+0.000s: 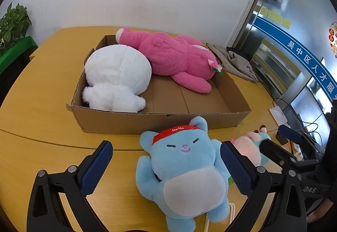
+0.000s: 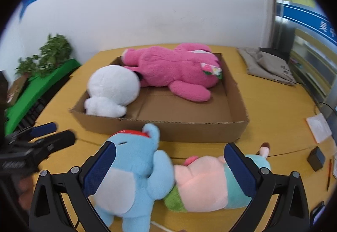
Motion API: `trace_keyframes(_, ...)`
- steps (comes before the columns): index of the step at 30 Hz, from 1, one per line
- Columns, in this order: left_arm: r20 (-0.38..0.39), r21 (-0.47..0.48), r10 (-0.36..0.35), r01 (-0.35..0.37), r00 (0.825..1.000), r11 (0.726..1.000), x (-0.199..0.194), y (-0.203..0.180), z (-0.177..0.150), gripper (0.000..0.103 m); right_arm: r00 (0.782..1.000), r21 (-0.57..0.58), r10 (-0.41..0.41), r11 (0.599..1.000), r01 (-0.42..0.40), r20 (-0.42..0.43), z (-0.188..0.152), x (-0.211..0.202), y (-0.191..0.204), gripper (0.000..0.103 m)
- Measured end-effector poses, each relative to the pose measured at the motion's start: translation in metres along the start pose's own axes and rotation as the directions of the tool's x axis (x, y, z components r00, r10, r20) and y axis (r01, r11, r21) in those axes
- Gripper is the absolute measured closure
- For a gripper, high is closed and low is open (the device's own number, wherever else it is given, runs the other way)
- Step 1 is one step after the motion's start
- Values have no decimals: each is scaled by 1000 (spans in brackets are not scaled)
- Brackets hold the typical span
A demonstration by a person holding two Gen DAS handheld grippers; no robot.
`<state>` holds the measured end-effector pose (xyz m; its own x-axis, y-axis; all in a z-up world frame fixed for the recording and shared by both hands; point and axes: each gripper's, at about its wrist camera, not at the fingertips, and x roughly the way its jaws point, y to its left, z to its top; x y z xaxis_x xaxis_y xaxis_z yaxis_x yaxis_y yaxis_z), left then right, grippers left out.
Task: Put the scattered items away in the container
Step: 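Move both grippers back over the blue cat on the table, then close both grippers on the blue cat's body and lift it, then carry the blue cat into the box beside the panda and open both grippers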
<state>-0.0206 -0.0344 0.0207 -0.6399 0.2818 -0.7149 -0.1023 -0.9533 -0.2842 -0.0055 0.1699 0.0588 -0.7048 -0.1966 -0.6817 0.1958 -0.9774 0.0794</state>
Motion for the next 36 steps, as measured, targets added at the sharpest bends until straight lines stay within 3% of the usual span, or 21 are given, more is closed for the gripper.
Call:
trace_keyframes(5,-60,-17,-31,30,998,999,22,12,-2,0,993,-168,109,979,-115,-45,-31,-6,31,0)
trace_keyframes(7,-91,-28,-47,44,995,999,36,17,-3,0,985,-169,143,973,-159,-100,-44,8,44,0)
trace_keyframes(10,-161,-39,-99,94,982,995,60,21,-4,0,971,-120,145,978,-170,-187,-59,39,57,0)
trace_keyframes(15,-260,-20,-146,146,954,989,99,21,-9,0,958,-43,82,994,-97,-275,-73,87,62,0)
trace_keyframes(22,-258,-55,-234,228,937,972,109,24,-19,1,935,63,182,983,-171,-304,-75,105,56,4)
trace_keyframes(25,-253,-83,-284,272,925,959,106,27,-22,13,936,75,206,978,-193,-284,-77,104,55,11)
trace_keyframes(27,-244,-84,-311,299,919,950,97,26,-21,28,939,62,214,977,-205,-267,-76,100,55,21)
trace_keyframes(28,-240,-84,-318,307,917,948,92,25,-21,43,941,54,216,976,-210,-259,-76,97,55,25)
trace_keyframes(36,-146,-26,-258,257,955,966,40,9,-10,45,948,9,272,962,-275,-168,-66,66,62,32)
